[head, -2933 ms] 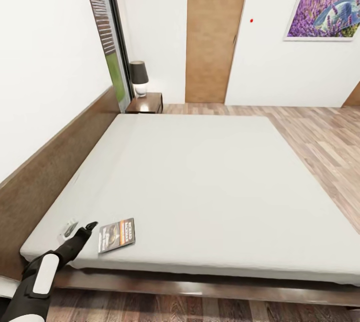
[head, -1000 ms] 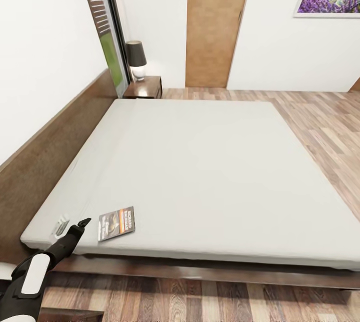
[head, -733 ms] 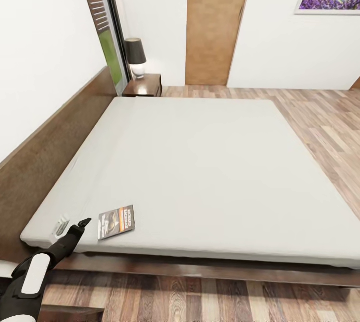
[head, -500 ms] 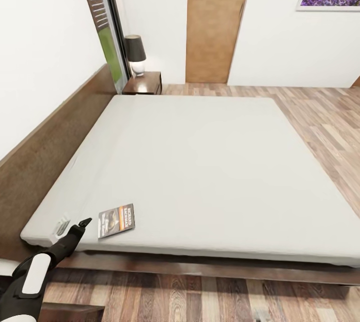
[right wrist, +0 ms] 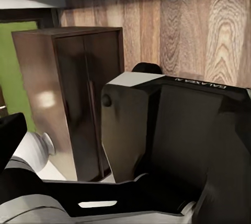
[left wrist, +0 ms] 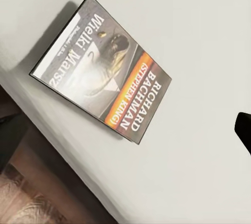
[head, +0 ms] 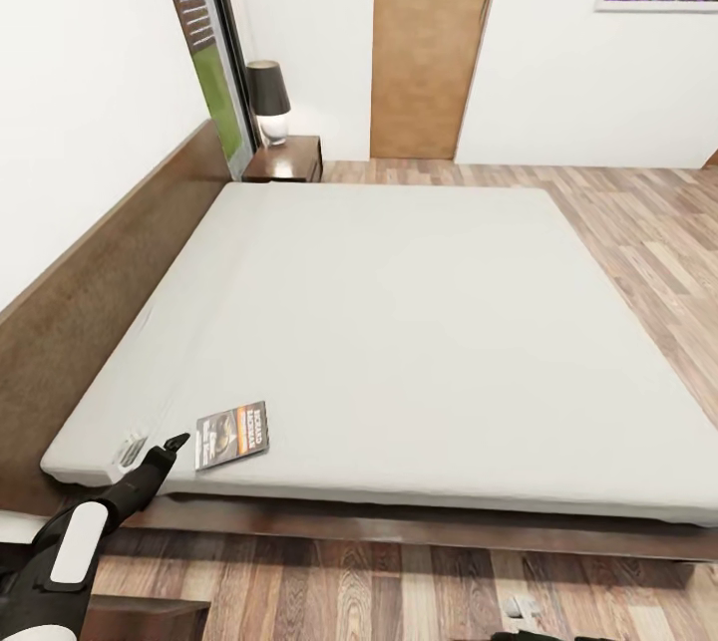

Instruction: In the bedroom, move the book from the bed onto either nightstand, and place the two sandals side by side next to the bed.

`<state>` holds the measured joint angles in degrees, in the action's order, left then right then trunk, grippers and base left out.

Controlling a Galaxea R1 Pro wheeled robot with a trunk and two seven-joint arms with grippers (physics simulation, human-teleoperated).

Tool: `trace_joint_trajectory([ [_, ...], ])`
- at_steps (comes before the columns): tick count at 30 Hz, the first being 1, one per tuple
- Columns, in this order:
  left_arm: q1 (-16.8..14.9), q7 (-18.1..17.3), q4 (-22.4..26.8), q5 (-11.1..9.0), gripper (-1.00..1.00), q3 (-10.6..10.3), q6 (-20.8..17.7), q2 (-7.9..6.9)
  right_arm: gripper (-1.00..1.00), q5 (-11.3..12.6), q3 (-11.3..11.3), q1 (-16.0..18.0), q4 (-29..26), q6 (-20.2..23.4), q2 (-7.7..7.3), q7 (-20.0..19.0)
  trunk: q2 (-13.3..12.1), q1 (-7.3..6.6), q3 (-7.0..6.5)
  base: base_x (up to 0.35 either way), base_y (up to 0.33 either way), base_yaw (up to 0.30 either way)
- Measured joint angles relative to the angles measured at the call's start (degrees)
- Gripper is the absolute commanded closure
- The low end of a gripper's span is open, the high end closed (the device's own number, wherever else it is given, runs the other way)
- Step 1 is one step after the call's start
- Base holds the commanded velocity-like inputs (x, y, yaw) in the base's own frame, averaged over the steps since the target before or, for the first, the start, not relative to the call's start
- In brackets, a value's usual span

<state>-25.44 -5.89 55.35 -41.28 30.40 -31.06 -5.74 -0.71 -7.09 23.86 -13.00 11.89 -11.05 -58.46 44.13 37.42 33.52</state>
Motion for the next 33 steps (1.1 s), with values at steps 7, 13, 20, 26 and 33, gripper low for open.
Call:
trace_joint_trajectory([
  [7,0.0,0.0,0.0,0.0,-1.00,-0.2,0.0,0.00,-1.00,0.1,0.1,0.0,0.2,-2.5,-0.17,0.0,0.0,0.00,0.06,0.000,0.000,0.001],
  [13,0.0,0.0,0.0,0.0,-1.00,-0.2,0.0,0.00,-1.00,0.1,0.1,0.0,0.3,-3.7,-0.16,0.0,0.0,0.00,0.09,0.000,0.000,0.000],
  [20,0.0,0.0,0.0,0.0,-1.00,-0.1,0.0,0.00,-1.00,0.2,0.1,0.0,0.5,-4.0,-0.13,0.1,0.0,0.00,0.58,0.000,0.000,0.000],
  [26,0.0,0.0,0.0,0.0,-1.00,0.0,0.0,0.00,-1.00,0.2,0.3,0.0,0.5,-4.1,-0.13,0.1,0.0,0.00,1.10,0.000,0.000,0.000],
  [33,0.0,0.0,0.0,0.0,-1.00,-0.1,0.1,0.00,-1.00,0.2,0.3,0.0,0.5,-4.1,-0.15,0.1,0.0,0.00,1.72,0.000,0.000,0.000],
])
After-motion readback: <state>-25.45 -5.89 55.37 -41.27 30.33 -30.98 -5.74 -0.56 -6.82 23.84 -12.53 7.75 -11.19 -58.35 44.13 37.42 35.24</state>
